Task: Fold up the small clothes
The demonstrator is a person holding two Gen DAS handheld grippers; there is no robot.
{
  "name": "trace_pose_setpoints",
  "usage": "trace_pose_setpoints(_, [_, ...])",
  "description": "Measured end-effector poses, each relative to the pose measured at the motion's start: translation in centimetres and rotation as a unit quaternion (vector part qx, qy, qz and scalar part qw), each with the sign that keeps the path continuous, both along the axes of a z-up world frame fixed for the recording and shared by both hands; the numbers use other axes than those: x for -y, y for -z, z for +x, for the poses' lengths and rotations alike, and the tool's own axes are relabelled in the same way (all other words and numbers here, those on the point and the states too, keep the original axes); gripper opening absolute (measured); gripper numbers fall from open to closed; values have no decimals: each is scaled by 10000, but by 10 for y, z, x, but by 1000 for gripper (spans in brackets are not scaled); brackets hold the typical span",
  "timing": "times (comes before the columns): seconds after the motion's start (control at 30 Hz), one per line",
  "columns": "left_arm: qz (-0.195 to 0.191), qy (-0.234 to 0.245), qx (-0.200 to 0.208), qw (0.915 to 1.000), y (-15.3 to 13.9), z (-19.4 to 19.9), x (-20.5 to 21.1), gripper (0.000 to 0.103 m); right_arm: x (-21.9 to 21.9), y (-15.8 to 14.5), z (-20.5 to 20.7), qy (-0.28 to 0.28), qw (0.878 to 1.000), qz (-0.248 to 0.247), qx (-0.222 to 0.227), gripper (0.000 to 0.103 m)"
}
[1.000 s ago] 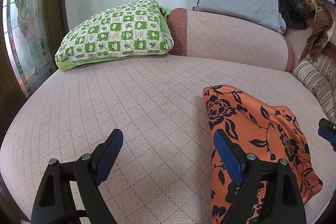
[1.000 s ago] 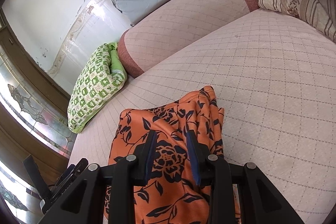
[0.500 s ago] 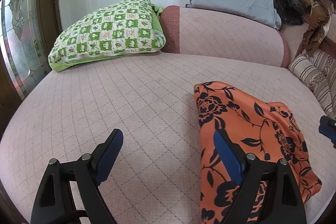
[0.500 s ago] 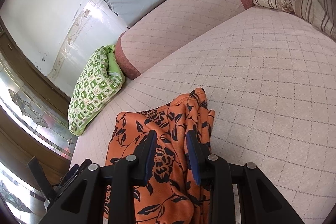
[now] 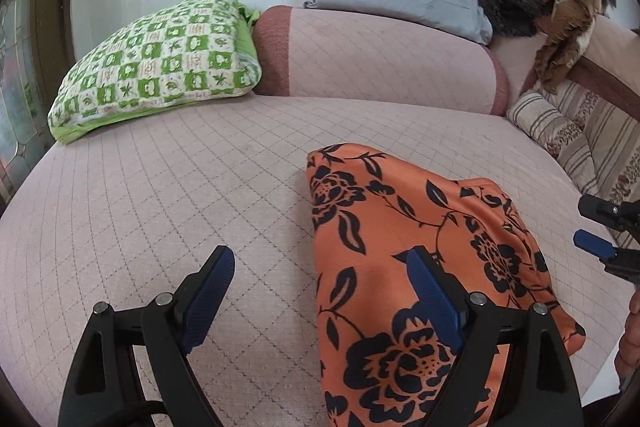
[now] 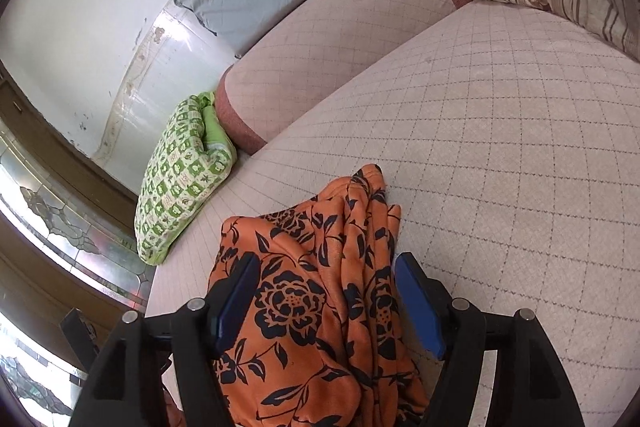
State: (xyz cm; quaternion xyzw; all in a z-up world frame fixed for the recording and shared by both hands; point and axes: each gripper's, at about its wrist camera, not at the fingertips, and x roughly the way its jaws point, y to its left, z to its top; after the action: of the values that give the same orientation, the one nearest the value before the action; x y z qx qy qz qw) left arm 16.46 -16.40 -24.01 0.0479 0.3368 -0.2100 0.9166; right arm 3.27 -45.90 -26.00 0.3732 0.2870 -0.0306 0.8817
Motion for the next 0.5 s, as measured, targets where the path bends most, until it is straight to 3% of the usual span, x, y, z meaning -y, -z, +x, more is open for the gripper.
trace_pose_setpoints(0.17, [72,32,-36,10000,2,-2,3,88,0,0,0,2,10000,-8,10,73])
trace_pose_setpoints(0.27, [335,27,-126,9994,9,0,9,88,-3,2,2,-72,10000,55,30,73])
trace_pose_setpoints(0.4, [522,21,-261,9983,19,1,16,88,-11,-1,9,-181,9997,26,144,56])
trace_pose_setpoints(0.5, [629,98,-230,9977,21,-3,20,88,-18,1,23,-301,9995,70,54,53])
